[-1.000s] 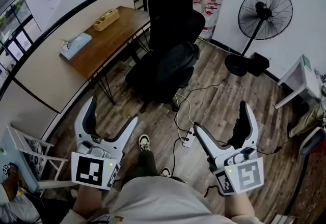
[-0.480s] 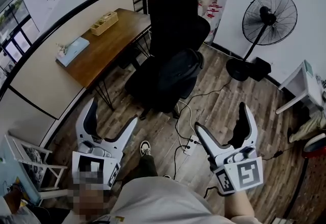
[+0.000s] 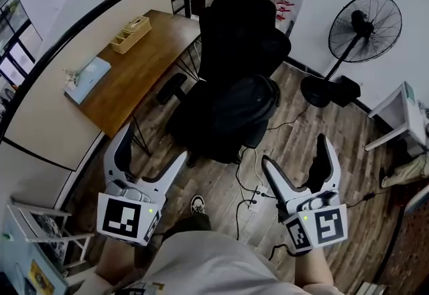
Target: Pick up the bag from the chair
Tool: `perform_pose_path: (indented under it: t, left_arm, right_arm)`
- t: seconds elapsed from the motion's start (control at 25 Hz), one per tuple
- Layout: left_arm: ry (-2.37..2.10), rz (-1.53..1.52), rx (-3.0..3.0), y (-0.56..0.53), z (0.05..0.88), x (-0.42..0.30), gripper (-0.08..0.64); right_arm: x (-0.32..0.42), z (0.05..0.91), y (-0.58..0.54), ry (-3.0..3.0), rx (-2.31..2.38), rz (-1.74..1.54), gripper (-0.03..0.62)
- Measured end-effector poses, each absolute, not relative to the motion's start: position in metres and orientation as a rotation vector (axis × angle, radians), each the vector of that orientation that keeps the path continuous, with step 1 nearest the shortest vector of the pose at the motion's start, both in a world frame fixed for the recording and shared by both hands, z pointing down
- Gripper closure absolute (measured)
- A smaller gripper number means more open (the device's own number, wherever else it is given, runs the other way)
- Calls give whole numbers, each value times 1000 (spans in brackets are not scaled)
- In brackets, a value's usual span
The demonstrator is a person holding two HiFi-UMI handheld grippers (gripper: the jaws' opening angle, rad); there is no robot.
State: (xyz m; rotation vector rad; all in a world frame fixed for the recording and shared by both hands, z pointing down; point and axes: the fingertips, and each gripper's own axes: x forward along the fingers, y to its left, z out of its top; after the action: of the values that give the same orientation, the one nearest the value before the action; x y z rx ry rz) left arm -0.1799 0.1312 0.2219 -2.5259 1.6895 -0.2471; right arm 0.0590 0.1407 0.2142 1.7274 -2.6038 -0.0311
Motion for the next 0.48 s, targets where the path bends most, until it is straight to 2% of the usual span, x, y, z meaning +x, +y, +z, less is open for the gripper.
perform_pose_path:
  t: [0.48]
  left_arm:
    - [1574,-229,-2642,21,237,-231,129]
  right_arm:
    - [15,227,49,-2469,1849,6,65]
